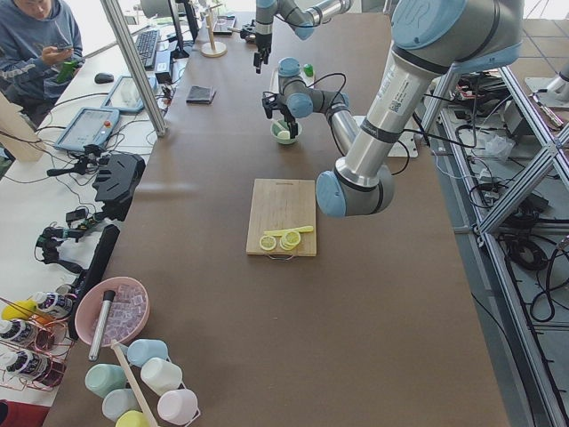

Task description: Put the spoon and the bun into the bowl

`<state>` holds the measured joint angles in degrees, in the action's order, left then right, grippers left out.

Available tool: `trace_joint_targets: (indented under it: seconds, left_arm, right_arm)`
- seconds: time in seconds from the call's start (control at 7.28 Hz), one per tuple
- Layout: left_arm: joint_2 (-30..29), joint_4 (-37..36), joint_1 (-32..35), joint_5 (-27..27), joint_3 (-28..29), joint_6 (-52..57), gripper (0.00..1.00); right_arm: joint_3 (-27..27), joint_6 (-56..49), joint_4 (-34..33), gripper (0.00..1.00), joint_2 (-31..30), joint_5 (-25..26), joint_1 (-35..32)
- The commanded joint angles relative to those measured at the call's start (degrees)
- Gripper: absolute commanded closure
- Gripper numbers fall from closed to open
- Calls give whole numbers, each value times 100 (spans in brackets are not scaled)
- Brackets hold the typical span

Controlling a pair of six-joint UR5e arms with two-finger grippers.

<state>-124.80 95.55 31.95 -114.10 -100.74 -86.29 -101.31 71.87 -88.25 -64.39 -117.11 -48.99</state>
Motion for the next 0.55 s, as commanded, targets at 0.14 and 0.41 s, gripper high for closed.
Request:
trace_joint_targets:
  seconds: [0.14,0.41]
  left_arm:
    - [884,-168,530,-235,-306,1682,2]
    - [1612,-473,987,-427,-672,3205,2]
  right_arm:
    - [-37,-991,44,0,-423,-49,-312]
    - [-2,-2155,35,0,-801,-49,-795]
